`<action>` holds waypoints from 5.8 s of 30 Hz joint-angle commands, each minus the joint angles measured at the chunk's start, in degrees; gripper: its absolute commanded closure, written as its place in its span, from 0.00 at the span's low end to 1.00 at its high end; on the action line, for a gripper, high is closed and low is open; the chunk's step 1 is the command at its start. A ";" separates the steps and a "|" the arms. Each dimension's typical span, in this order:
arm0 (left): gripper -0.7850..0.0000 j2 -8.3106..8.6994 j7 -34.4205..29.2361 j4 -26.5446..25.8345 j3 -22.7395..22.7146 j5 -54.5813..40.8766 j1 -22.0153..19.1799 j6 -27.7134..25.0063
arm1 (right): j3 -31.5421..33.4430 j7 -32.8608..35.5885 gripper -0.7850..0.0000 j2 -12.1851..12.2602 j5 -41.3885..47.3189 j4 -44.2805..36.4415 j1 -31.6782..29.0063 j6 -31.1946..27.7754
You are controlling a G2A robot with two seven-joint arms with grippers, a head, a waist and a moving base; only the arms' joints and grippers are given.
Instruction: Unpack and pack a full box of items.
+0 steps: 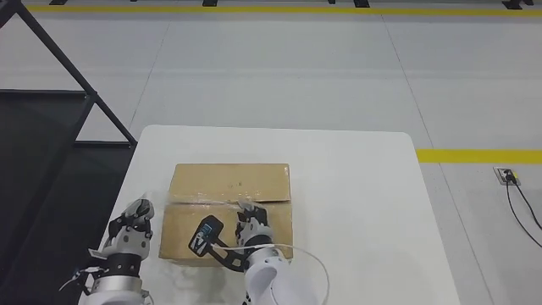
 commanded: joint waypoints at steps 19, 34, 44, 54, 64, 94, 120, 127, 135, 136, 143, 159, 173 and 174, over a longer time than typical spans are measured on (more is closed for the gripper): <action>1.00 0.05 0.07 0.60 1.16 0.78 0.74 -0.84 | 1.16 3.17 1.00 -1.05 -1.34 0.74 1.13 -1.61; 0.76 0.08 1.60 2.92 1.74 2.24 -0.33 -0.53 | 0.82 6.65 1.00 -2.22 -2.79 3.66 2.43 -2.53; 0.33 0.11 2.04 2.90 0.68 1.29 -0.46 -0.11 | 1.23 7.14 1.00 -2.89 -3.17 3.99 2.81 -2.21; 0.40 0.18 2.20 2.89 -0.60 0.75 -0.81 -0.08 | 2.06 7.44 1.00 -3.25 -4.47 3.20 2.12 -2.01; 0.47 0.22 2.29 2.77 -1.43 0.16 -0.91 0.01 | 2.97 7.22 1.00 -3.61 -5.91 3.16 1.70 -1.11; 0.65 0.15 4.40 -1.01 -4.10 -2.11 -2.19 -1.43 | 3.60 4.14 1.00 -3.69 -9.85 -2.90 -2.64 -3.50; 0.66 0.20 4.37 0.13 -4.61 -2.65 -3.01 -1.11 | 2.21 0.00 1.00 -0.63 -6.96 -11.37 -7.22 -5.59; 0.66 0.21 4.24 0.21 -4.64 -2.68 -2.86 -1.24 | 2.08 -1.33 1.00 0.26 -6.05 -13.52 -8.60 -7.03; 0.66 0.20 3.97 0.06 -4.50 -2.74 -2.61 -1.40 | 2.15 2.71 1.00 0.53 -6.78 -12.74 -8.95 -7.55; 0.66 0.20 3.95 -0.06 -4.48 -2.76 -2.55 -1.47 | 2.23 3.56 1.00 0.40 -6.95 -12.09 -8.61 -7.24; 0.00 0.18 3.81 -0.94 -3.85 -2.34 -2.06 -1.64 | 2.16 7.09 1.00 -0.55 -5.88 -8.83 -5.94 -7.24; 0.00 0.25 3.58 -0.31 0.47 3.73 -6.23 -2.90 | 2.42 7.71 1.00 -1.07 -5.91 -9.62 -6.06 -10.69; 1.00 0.94 0.15 5.64 3.08 11.48 -10.36 5.41 | 2.30 6.61 1.00 -0.51 -6.72 -10.99 -7.45 -11.97; 1.00 0.92 0.16 5.69 3.19 10.99 -10.59 5.86 | 2.30 6.62 1.00 -0.49 -6.73 -11.04 -7.48 -12.10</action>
